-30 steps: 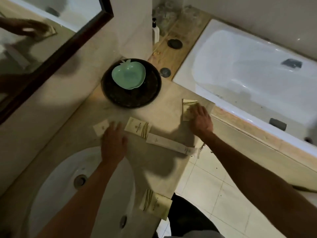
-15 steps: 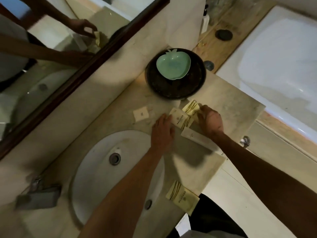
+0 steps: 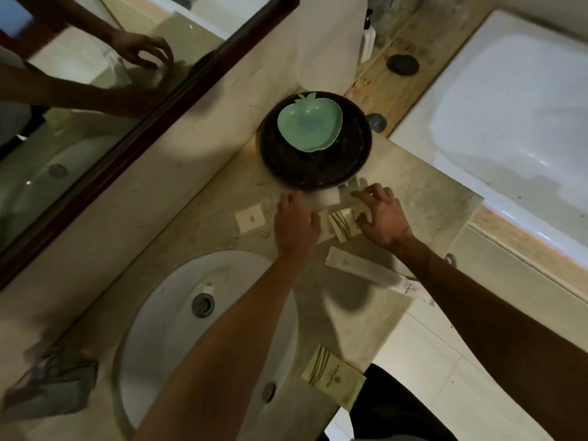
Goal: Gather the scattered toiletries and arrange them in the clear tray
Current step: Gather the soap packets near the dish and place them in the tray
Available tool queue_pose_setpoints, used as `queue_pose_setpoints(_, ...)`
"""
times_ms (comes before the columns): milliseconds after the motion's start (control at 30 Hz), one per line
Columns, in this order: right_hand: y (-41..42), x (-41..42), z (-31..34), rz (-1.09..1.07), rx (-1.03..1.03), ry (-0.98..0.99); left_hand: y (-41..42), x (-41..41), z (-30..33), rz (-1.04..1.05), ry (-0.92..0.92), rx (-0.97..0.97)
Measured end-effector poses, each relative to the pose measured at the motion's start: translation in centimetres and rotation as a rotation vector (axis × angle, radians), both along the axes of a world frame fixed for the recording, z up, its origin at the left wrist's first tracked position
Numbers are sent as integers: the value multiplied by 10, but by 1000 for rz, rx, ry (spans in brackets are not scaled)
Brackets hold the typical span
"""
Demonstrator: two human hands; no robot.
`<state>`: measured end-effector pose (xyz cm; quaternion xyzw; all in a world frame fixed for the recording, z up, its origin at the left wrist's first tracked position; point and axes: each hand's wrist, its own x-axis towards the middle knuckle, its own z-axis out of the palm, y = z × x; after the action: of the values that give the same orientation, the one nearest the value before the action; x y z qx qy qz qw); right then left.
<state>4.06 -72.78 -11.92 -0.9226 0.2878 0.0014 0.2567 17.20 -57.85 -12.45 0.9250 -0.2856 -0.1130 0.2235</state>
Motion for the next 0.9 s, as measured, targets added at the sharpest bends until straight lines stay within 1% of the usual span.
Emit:
queue_pose_setpoints(33, -1, -5, -1, 40, -11, -1, 4, -4, -3, 35, 50, 32)
queue_pose_setpoints(67, -3, -10, -3, 111, -26, 13, 8, -9, -6, 21, 82, 74)
queue_pose_setpoints(133, -4, -19, -12, 252, -59, 72, 17, -16, -13, -86, 71, 98)
queue_pose_setpoints(200, -7, -23, -17, 310, -71, 109, 23, -15, -17, -189, 63, 59)
queue_pose_setpoints(267, -9, -19, -14, 312, -87, 134, 26, -10, -18, -229, 70, 14)
queue_pose_setpoints(333, -12, -13, -8, 286, -79, 166, 29, -6, -17, -212, 96, -47)
queue_pose_setpoints(433, -14, -9, -2, 219, -30, 209, 43, -3, -13, -159, 37, -63)
queue_pose_setpoints(500, -8, -5, 4, 204, -6, 161, 56, 0, -10, -153, -23, -54)
queue_pose_setpoints(567, 8, 7, 9, 247, -24, 46, 69, 5, -7, -137, -64, -67)
queue_pose_setpoints(633, 26, 24, 11, 297, -25, 28, 80, 12, -5, -96, -91, -76)
queue_pose_setpoints(733, 40, 46, 8, 349, -41, 152, 93, 27, -6, -42, -104, -15)
queue_pose_setpoints(833, 43, 51, 5, 342, -47, 147, 100, 50, -7, -35, -97, 50)
queue_pose_setpoints(900, 47, 49, 3, 377, -79, 153, 103, 66, -8, -65, -49, 111)
